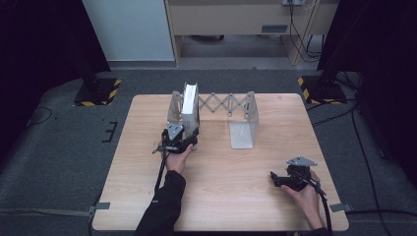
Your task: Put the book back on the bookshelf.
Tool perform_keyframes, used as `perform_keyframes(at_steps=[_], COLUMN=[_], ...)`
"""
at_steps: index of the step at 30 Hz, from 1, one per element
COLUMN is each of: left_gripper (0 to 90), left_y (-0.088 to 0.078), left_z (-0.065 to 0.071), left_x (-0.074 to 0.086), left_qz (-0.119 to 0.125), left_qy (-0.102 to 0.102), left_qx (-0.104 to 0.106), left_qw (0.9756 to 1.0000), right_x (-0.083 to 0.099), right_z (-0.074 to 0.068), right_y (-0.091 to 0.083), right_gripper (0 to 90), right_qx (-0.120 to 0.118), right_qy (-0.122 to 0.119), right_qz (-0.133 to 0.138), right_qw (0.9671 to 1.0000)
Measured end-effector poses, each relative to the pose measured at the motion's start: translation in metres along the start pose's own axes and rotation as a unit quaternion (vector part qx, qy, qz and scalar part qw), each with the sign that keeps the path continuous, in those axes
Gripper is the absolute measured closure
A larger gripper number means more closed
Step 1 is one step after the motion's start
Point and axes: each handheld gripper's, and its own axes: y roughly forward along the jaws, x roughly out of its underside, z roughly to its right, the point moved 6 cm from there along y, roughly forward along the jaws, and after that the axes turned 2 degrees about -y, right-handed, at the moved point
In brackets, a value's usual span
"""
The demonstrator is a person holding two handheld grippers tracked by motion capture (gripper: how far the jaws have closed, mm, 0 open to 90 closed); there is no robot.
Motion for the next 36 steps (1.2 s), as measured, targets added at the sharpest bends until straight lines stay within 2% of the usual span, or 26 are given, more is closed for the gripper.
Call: perform_keyframes(at_steps=[2, 5, 8, 11, 15, 18, 23, 29, 32, 36], left_gripper=[40.4, 36.3, 35.2, 33.2, 31.2, 30.1, 27.3, 23.3, 22.1, 20.8], left_y=[-0.005, -0.015, -0.03, -0.042, -0.059, -0.069, -0.084, -0.099, -0.106, -0.112], left_z=[0.001, 0.002, 0.003, 0.002, -0.001, -0.003, -0.006, -0.014, -0.022, -0.035], left_x=[0.0, -0.002, -0.004, -0.001, 0.007, 0.016, 0.035, 0.057, 0.066, 0.076], left_qz=[-0.009, -0.02, -0.011, -0.022, -0.033, -0.051, -0.085, -0.132, -0.149, -0.166], left_qy=[-0.004, 0.006, -0.009, -0.007, -0.004, -0.002, -0.012, -0.008, 0.004, 0.014], left_qx=[0.005, 0.013, 0.029, 0.038, 0.051, 0.054, 0.064, 0.063, 0.049, 0.032], left_qw=[0.9999, 0.9997, 0.9995, 0.999, 0.9981, 0.9973, 0.9942, 0.9893, 0.9876, 0.9855], right_x=[0.0, 0.0, 0.0, 0.0, 0.0, 0.0, 0.0, 0.0, 0.0, 0.001], right_z=[0.0, 0.0, 0.0, 0.0, 0.0, 0.0, 0.0, 0.0, 0.0, 0.001], right_y=[0.0, 0.0, 0.0, 0.0, 0.0, 0.0, 0.0, 0.0, 0.0, -0.002], right_gripper=[9.9, 9.9, 9.9, 9.9, 9.9, 9.8, 9.8, 9.9, 11.1, 17.7], right_qx=[0.0, 0.0, 0.0, 0.0, 0.0, 0.0, 0.0, -0.001, 0.001, 0.003], right_qy=[0.001, 0.001, 0.001, 0.001, 0.0, -0.001, -0.001, 0.0, 0.002, 0.005], right_qz=[0.0, 0.0, 0.0, 0.0, 0.0, 0.0, -0.001, -0.001, 0.001, 0.005], right_qw=[1.0, 1.0, 1.0, 1.0, 1.0, 1.0, 1.0, 1.0, 1.0, 1.0])
